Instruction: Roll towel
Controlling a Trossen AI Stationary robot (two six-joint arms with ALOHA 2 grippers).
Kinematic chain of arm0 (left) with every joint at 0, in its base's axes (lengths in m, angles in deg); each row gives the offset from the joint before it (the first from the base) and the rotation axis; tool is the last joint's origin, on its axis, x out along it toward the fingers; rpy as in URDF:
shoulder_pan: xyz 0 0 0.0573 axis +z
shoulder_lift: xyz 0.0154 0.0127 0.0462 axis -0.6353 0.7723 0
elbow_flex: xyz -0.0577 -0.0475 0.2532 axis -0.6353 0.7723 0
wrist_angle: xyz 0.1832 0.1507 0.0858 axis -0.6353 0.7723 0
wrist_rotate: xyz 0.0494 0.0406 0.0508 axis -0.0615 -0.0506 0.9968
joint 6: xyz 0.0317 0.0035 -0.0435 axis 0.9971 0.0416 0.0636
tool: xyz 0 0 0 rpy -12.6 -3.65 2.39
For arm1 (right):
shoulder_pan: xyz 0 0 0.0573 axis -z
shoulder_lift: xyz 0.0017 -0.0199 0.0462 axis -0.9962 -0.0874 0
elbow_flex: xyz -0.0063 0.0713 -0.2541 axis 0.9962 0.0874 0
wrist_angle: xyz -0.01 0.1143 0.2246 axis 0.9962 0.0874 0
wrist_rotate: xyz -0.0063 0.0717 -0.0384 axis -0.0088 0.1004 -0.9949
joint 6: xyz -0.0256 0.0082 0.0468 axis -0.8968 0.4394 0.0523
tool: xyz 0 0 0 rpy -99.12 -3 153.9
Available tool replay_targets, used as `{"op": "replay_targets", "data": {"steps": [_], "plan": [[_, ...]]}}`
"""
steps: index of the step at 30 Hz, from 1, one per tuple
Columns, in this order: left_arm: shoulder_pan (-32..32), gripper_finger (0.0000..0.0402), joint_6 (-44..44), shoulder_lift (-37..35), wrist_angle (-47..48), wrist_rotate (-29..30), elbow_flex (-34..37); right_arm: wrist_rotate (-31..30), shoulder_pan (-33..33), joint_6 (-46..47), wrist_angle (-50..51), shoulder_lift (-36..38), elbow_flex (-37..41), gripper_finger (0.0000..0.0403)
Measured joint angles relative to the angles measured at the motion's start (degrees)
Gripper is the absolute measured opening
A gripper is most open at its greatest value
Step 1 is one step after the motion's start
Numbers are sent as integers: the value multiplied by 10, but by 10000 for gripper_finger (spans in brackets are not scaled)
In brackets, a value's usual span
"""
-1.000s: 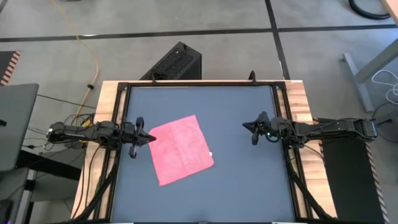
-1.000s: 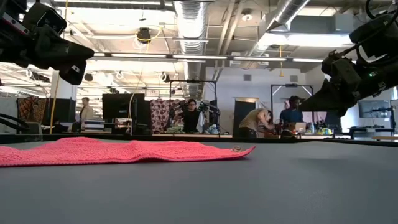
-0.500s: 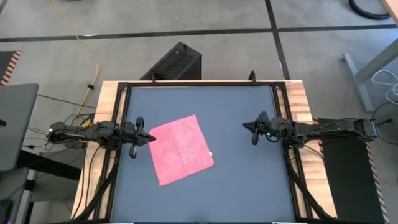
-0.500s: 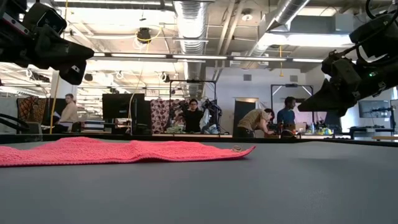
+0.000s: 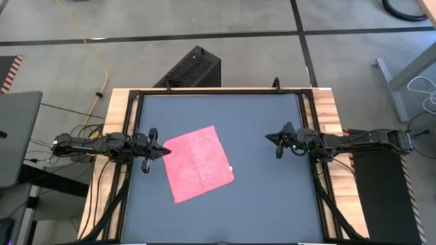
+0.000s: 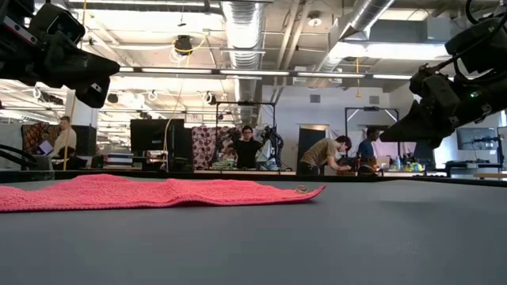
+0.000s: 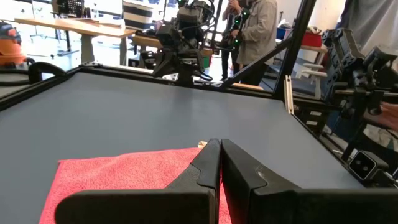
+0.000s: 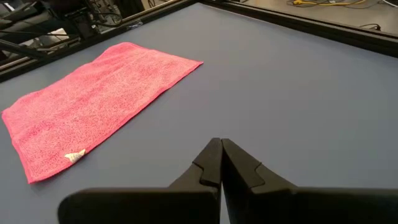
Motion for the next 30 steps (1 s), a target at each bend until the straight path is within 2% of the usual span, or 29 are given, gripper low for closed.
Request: {"op": "replay_targets", "data": {"steps": [4,9,14,20,23,27,30], "plan": [[0,0,-4,0,0,0,0,0,0,-11,0,0,0,28],[0,0,-57,0,0,0,0,0,0,-47,-8,0,0,28],[0,0,-42,0,-3,22,0,-2,3,29,-57,0,0,28],[0,0,-44,0,-10,58,0,-11,10,41,-146,0,-6,28],[0,0,-20,4,-27,63,0,-32,18,87,-211,-1,-8,28],[0,0,10,34,-45,63,0,-4,29,52,-286,-12,-19,28],[0,0,39,74,-72,63,0,-1,39,11,-285,-51,-64,29]]}}
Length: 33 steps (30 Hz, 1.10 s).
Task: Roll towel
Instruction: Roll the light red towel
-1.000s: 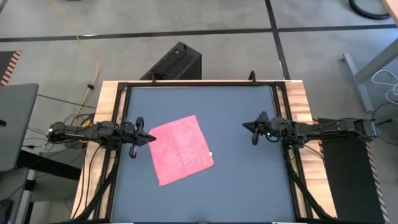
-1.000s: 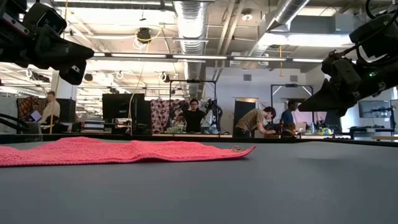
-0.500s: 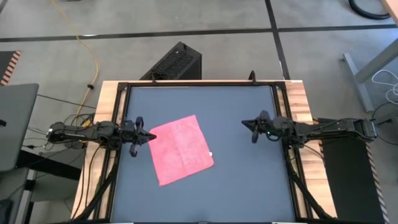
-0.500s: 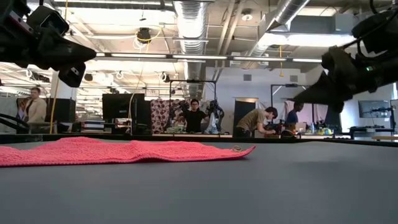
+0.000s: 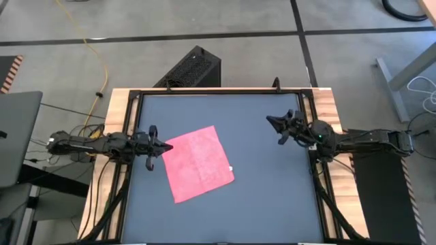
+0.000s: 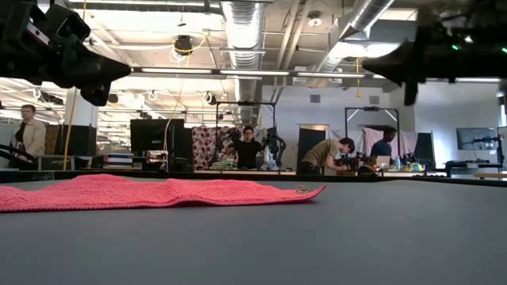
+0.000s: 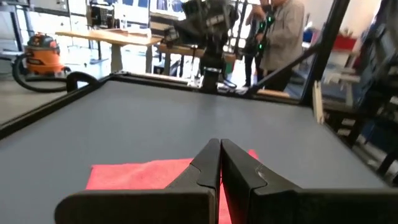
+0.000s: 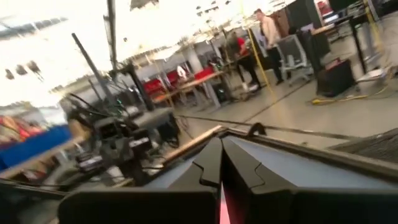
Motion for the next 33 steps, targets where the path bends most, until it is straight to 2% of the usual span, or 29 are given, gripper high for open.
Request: {"op": "replay_targets", "data": {"steps": [3,8,12,15,17,23,30,33], "plan": [[0,0,18,50,-31,-1,0,27,8,-46,51,-69,-74,39],[0,0,-10,143,-80,-3,-5,107,17,-159,154,-245,-229,72],[-3,0,-56,228,-86,-16,-48,180,17,-256,214,-377,-337,96],[-17,0,-65,300,-87,-14,-87,230,16,-307,270,-445,-407,108],[-29,0,-57,350,-84,-8,-110,237,10,-325,329,-478,-447,111],[-58,0,-9,514,-102,17,-207,240,-19,-364,515,-501,-518,113],[-70,0,29,724,-117,15,-361,240,-53,-363,619,-444,-518,108],[-70,5,33,807,-112,3,-433,240,-66,-346,620,-418,-490,107]]}}
